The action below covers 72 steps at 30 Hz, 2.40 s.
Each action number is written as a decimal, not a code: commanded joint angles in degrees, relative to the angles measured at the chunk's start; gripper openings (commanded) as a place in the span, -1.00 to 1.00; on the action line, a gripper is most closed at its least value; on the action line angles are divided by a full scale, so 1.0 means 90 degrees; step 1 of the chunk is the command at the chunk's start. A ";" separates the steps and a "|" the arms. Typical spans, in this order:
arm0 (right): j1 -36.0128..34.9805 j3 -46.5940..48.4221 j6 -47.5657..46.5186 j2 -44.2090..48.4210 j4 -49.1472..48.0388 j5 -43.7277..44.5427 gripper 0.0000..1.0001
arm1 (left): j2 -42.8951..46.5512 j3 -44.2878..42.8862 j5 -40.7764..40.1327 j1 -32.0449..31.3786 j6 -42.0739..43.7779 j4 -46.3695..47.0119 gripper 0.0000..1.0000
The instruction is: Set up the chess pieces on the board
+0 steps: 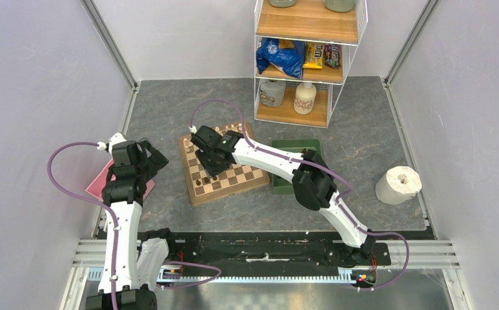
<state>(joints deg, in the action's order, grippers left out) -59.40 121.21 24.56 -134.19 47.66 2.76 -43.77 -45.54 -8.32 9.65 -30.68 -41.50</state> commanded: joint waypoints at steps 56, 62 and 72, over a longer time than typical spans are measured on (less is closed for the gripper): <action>0.4369 -0.4497 -0.0465 0.2509 -0.1279 0.0784 -0.27 | -0.0072 0.0011 0.0140 0.0092 -0.0128 0.0216 0.99; 0.4376 -0.4690 -0.0422 0.2578 -0.1364 0.0758 -0.27 | -0.0086 0.0010 0.0143 0.0100 -0.0127 0.0219 0.99; 0.4373 -0.4757 -0.0463 0.2570 -0.1516 0.0817 -0.27 | -0.0088 0.0011 0.0159 0.0109 -0.0127 0.0222 0.99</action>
<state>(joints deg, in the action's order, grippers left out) -20.40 78.52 20.82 -110.54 35.29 9.54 -44.53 -45.54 -7.33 10.28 -30.65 -41.43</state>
